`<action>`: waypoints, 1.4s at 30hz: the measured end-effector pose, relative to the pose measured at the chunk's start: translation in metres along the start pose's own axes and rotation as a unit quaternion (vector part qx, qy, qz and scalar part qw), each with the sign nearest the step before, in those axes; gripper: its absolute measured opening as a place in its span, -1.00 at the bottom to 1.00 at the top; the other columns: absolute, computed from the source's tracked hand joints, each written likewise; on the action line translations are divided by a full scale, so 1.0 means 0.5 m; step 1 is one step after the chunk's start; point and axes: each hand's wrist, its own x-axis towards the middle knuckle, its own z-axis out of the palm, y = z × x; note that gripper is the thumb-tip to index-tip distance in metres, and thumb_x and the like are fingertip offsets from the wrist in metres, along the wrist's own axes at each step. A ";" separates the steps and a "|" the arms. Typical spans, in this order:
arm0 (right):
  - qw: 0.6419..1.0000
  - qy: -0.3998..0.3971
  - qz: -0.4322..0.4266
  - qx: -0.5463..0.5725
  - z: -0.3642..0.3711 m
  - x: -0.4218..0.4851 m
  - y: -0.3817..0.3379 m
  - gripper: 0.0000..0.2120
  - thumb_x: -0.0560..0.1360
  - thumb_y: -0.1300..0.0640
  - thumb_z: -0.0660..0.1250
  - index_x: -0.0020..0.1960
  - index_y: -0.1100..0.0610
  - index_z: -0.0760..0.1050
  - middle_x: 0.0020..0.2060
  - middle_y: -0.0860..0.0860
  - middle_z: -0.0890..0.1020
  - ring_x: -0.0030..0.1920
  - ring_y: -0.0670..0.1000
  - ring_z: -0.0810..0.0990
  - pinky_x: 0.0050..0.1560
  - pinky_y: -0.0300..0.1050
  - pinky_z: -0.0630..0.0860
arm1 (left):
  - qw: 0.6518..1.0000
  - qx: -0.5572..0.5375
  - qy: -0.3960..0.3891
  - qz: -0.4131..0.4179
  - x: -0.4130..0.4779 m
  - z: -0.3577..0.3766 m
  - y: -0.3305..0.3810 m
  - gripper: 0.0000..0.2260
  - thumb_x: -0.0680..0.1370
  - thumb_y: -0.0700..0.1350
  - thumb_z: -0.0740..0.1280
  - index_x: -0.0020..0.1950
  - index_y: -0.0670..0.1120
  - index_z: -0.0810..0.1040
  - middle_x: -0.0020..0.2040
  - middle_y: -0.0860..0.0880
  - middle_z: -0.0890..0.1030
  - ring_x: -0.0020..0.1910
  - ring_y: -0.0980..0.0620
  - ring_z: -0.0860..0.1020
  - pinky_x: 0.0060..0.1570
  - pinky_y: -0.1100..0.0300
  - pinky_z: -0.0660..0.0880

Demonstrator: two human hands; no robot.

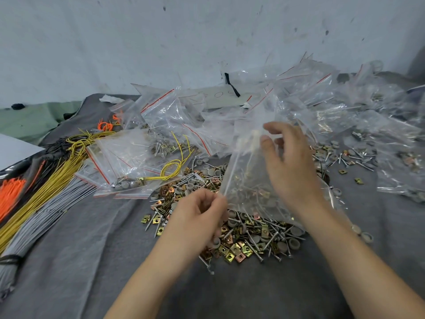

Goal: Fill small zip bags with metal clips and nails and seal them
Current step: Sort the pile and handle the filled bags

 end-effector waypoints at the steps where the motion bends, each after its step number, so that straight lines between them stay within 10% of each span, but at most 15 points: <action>1: 0.999 -0.011 -0.025 -0.020 0.001 -0.012 -0.007 -0.73 0.67 -0.01 0.18 0.33 0.03 0.45 0.19 -0.12 0.42 0.17 -0.08 0.46 0.29 0.06 0.45 | 1.000 -0.007 -0.003 -0.009 -0.003 -0.003 0.004 -0.81 0.61 -0.10 0.30 -0.15 -0.16 0.51 -0.41 0.00 0.58 -0.54 0.09 0.45 -0.58 0.29 0.36; 12: 0.947 -0.070 -0.272 -0.154 -0.023 -0.175 -0.022 -0.71 0.58 -0.12 0.28 0.19 0.03 0.52 0.07 -0.06 0.56 0.08 0.01 0.53 0.24 -0.03 0.39 | 0.998 0.048 -0.045 -0.006 -0.026 0.001 0.031 -0.71 0.62 -0.07 0.28 -0.28 -0.10 0.53 -0.47 -0.06 0.52 -0.53 0.05 0.41 -0.53 0.26 0.33; 42: 0.937 -0.003 -0.320 -0.141 -0.007 -0.191 -0.011 -0.88 0.63 0.05 0.34 0.00 0.05 0.63 -0.08 -0.08 0.61 -0.14 0.03 0.57 0.01 -0.03 0.49 | 0.988 -0.105 -0.066 -0.096 -0.036 0.004 0.029 -0.80 0.60 -0.11 0.30 -0.22 -0.10 0.50 -0.37 0.00 0.43 -0.47 0.08 0.39 -0.52 0.25 0.36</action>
